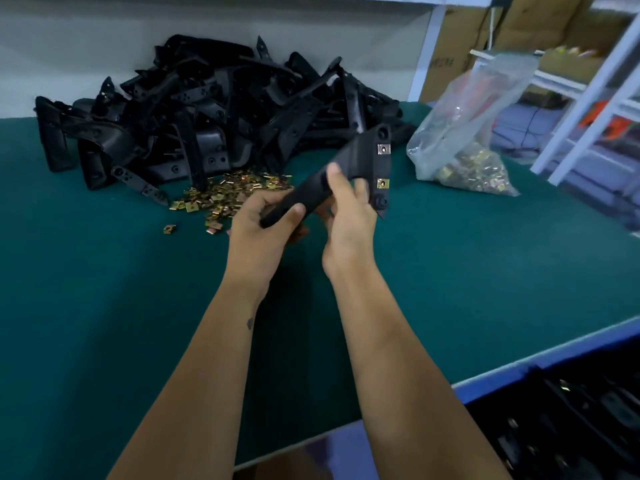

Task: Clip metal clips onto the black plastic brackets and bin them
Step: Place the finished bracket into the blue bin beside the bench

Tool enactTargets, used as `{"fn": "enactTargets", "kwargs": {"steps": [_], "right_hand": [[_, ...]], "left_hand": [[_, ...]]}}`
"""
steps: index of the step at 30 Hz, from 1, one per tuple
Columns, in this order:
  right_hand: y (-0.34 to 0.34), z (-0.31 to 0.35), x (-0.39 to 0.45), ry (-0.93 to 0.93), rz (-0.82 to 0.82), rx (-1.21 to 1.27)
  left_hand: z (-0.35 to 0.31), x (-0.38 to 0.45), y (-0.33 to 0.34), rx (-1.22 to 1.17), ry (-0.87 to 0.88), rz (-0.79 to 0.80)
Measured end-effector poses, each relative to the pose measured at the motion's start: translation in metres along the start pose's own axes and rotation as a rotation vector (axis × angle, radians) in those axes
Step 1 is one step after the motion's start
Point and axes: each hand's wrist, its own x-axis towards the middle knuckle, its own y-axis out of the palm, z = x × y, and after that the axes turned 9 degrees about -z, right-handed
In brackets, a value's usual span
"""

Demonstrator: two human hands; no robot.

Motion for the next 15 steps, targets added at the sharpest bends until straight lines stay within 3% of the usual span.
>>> {"fn": "enactTargets", "kwargs": {"steps": [4,9,12,15], "right_hand": [[-0.041,0.04,0.0,-0.159,-0.186,0.021],[-0.124,0.1,-0.007,-0.356,-0.429,-0.037],[-0.191,0.125,-0.018,-0.342,-0.597,-0.123],[-0.253,0.136,-0.036,-0.273,-0.724,-0.221]], "left_hand": [[-0.001,-0.036,0.056,0.083,0.086,0.187],[0.004,-0.104,0.145,0.159,0.199,0.306],[0.014,-0.158,0.185,0.251,0.156,0.463],[0.026,-0.209,0.206,0.368,0.219,0.6]]}}
